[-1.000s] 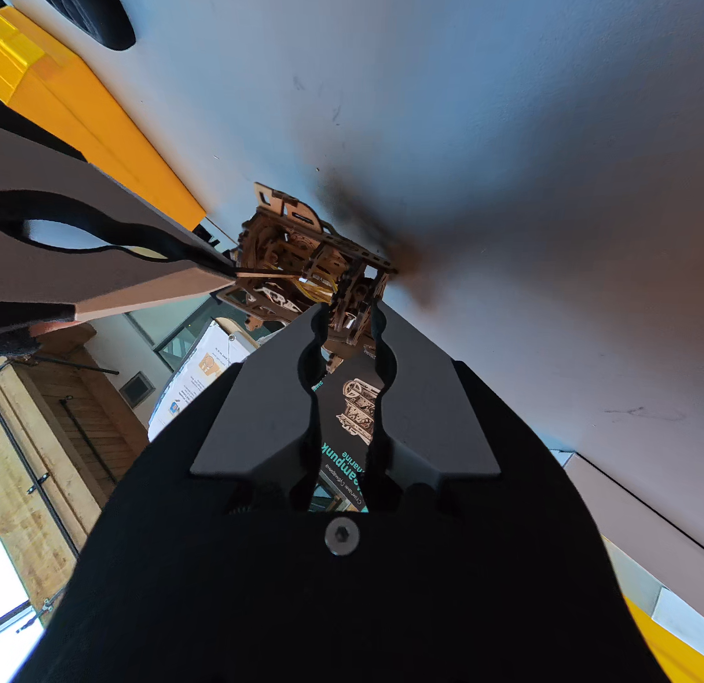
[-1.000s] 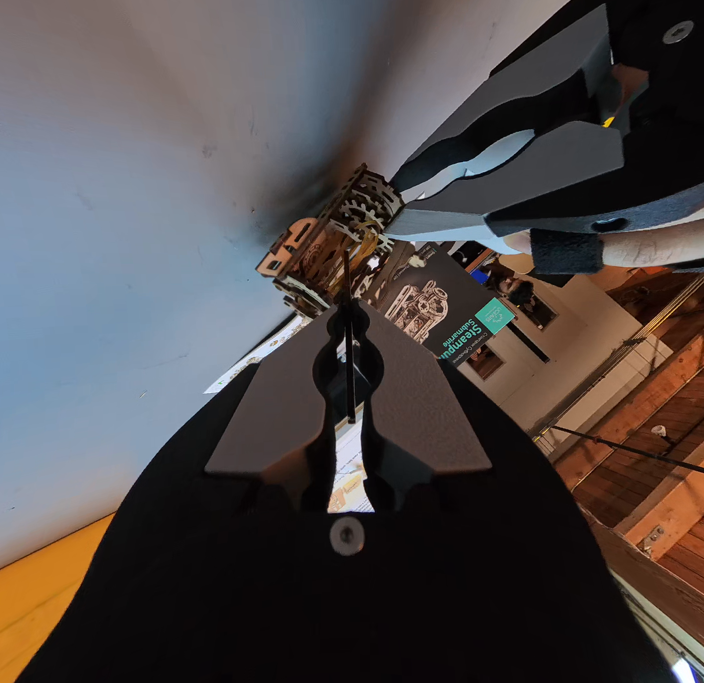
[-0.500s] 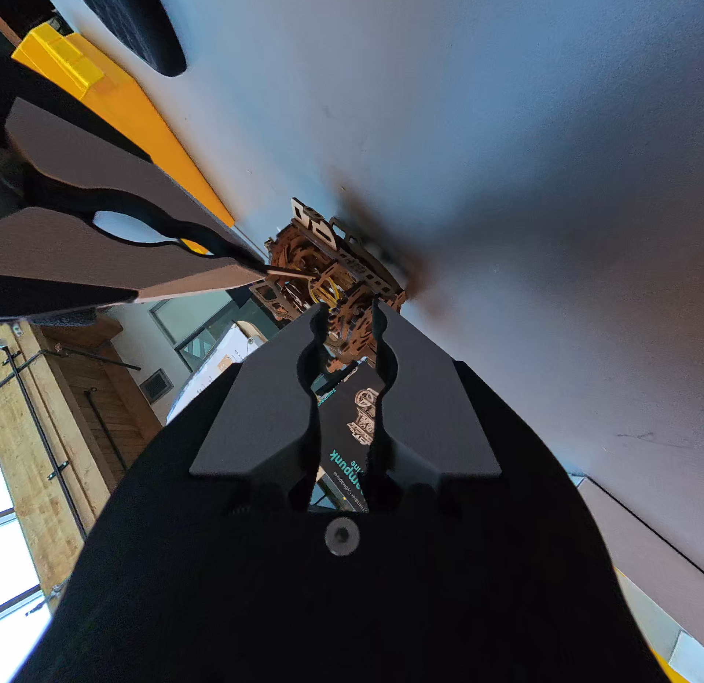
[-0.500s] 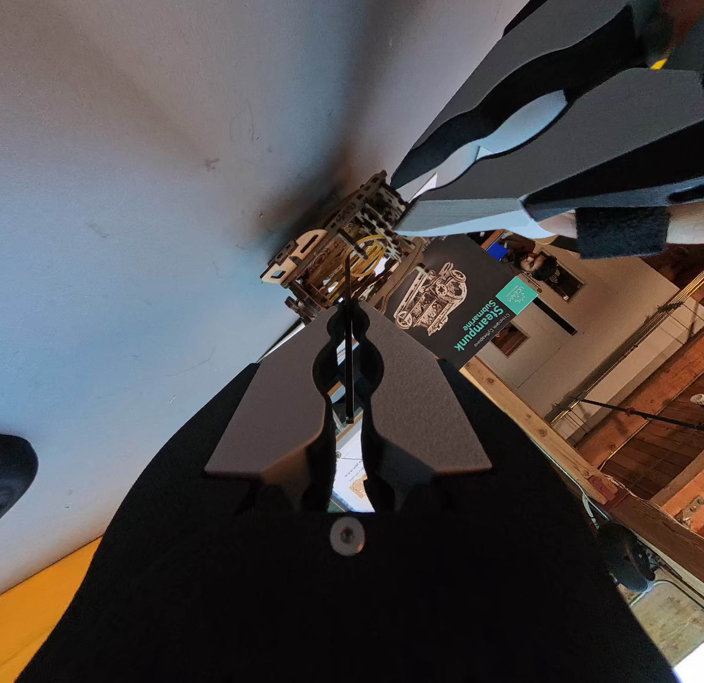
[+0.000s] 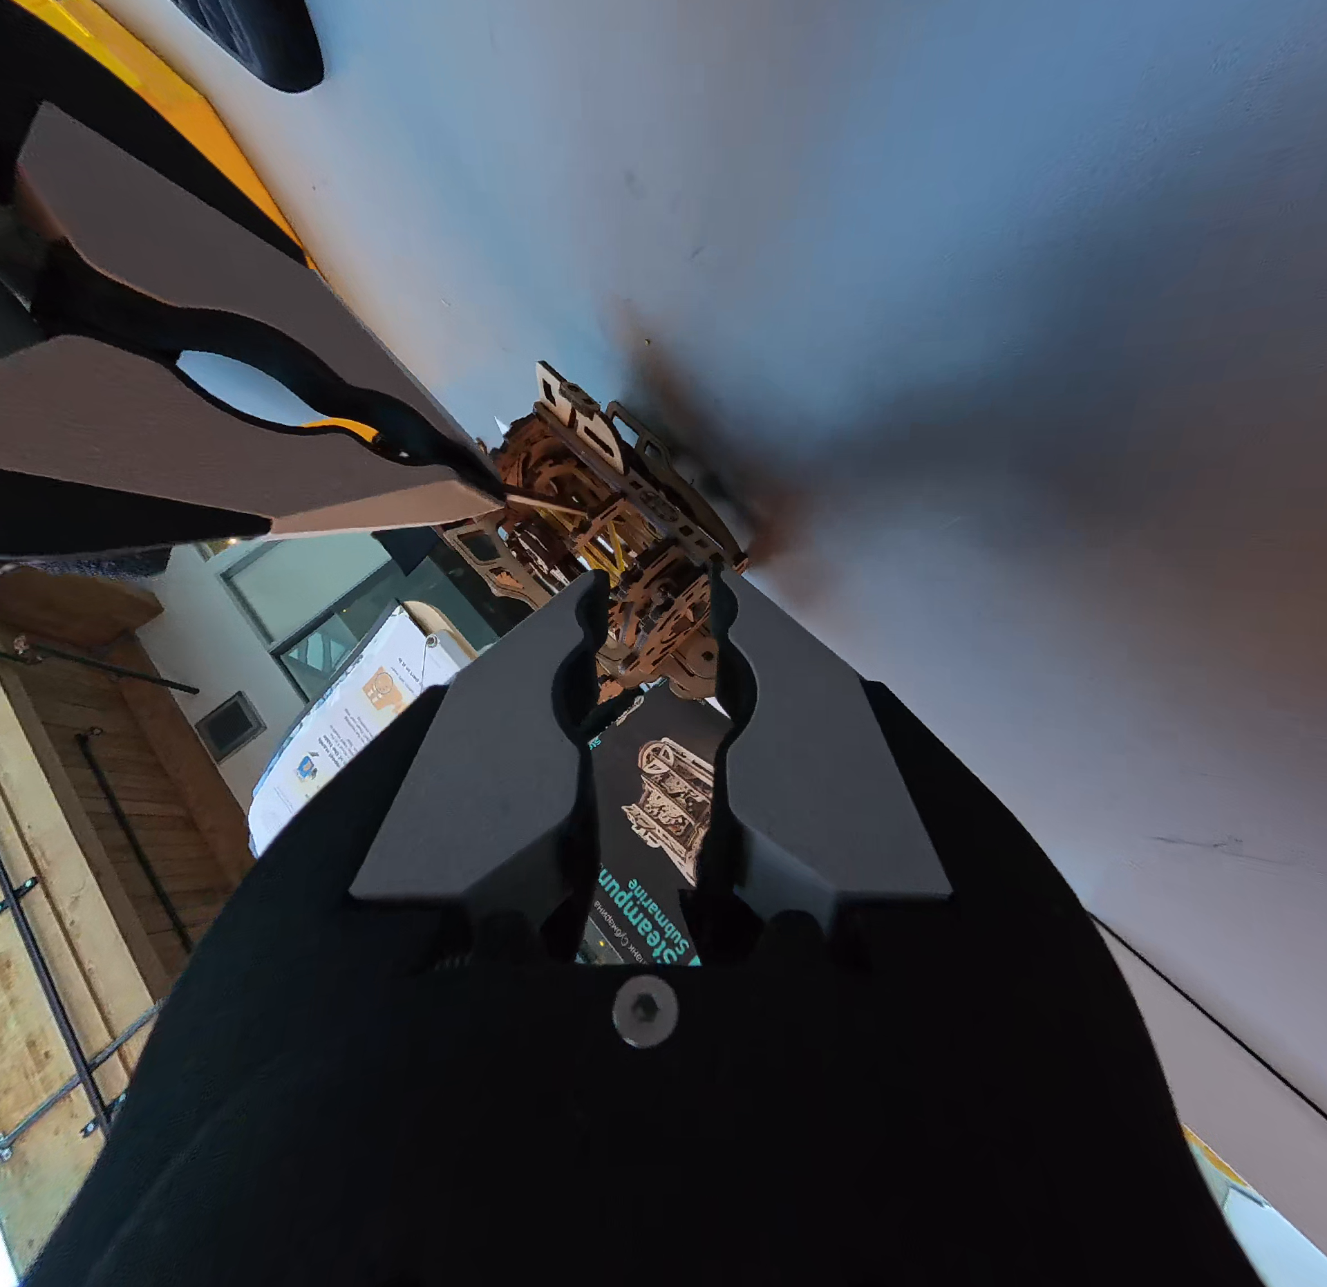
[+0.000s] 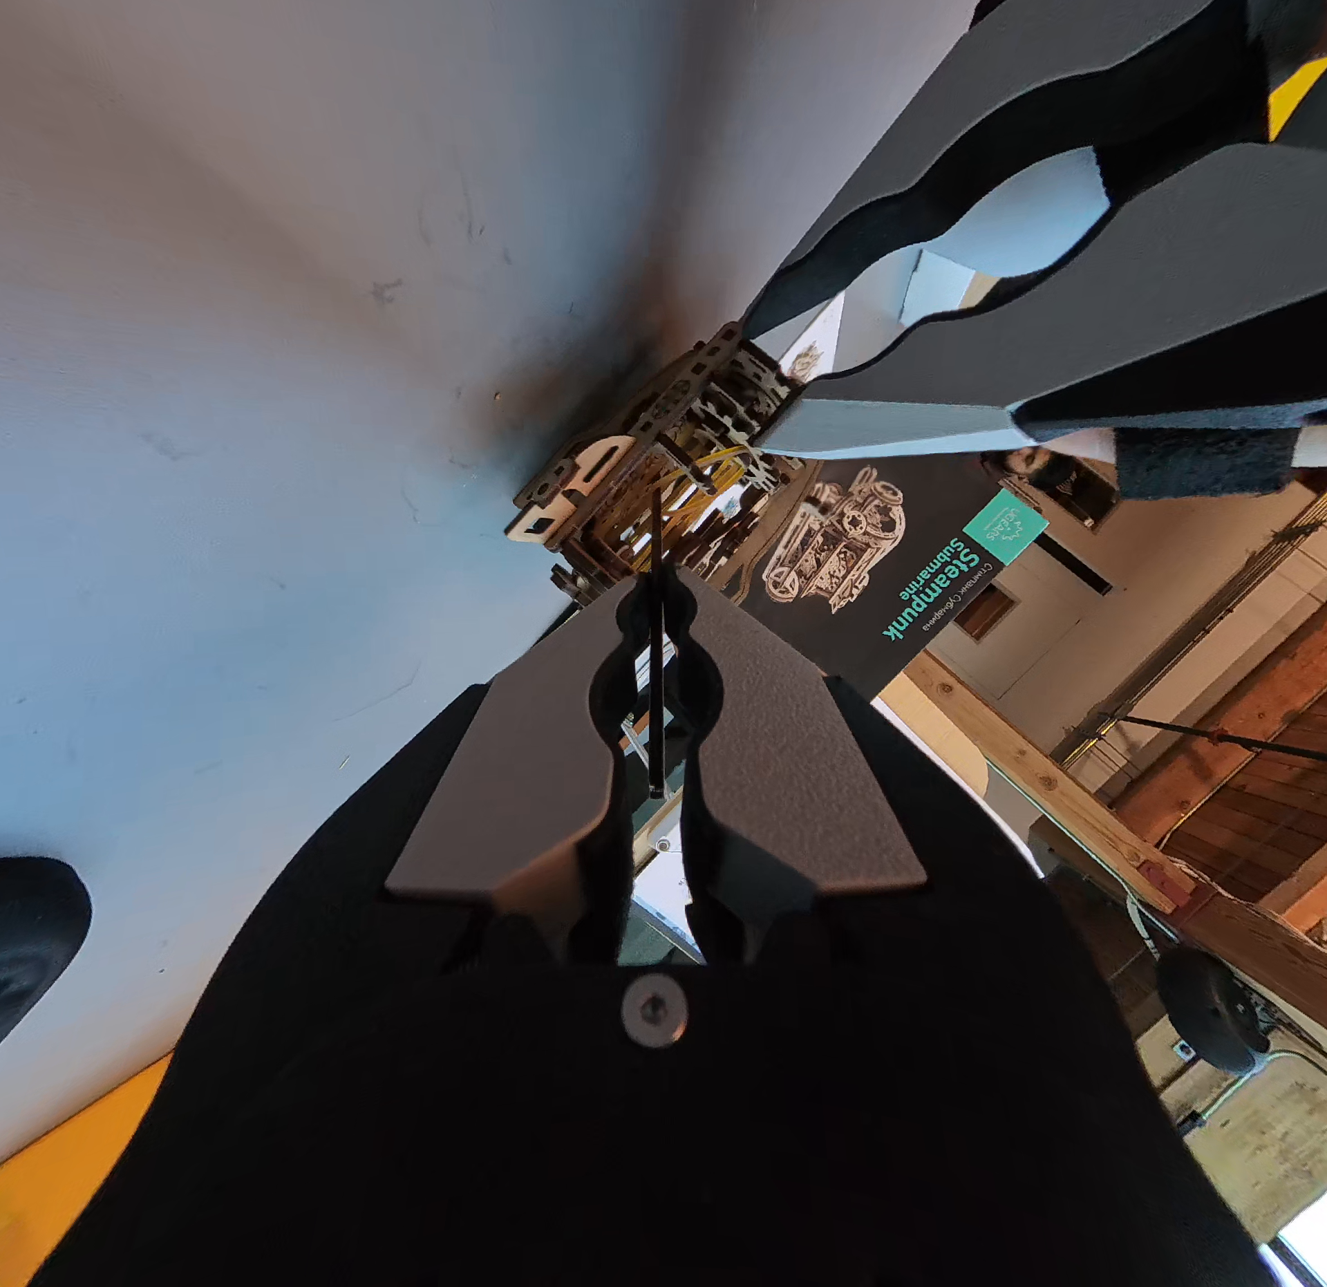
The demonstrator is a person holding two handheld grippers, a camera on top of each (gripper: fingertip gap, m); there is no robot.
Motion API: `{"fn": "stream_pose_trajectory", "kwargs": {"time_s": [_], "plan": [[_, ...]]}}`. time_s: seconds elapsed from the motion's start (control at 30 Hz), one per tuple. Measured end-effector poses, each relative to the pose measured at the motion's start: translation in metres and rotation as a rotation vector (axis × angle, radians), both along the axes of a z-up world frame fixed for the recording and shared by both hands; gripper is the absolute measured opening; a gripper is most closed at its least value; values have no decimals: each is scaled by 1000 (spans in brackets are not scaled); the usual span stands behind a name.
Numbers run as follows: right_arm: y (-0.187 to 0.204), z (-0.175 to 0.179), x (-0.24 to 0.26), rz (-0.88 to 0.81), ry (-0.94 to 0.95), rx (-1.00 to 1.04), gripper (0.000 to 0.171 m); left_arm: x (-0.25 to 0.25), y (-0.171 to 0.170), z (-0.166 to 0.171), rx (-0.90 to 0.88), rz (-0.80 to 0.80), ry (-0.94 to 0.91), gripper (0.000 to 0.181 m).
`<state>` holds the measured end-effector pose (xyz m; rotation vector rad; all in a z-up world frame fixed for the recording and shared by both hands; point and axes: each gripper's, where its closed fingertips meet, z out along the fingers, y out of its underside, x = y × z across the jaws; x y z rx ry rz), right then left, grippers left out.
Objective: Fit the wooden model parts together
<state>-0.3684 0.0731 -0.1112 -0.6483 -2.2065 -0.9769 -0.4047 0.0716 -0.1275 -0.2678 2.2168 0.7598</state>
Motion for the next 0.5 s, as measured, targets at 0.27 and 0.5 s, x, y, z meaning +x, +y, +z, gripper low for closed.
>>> {"fn": "stream_pose_trajectory", "kwargs": {"time_s": [0.27, 0.5], "plan": [[2, -1, -1, -1, 12, 4, 1, 3, 7, -5, 15, -18, 80, 26], [6, -1, 1, 2, 8, 16, 1, 7, 11, 6, 25, -15, 66, 28]]}}
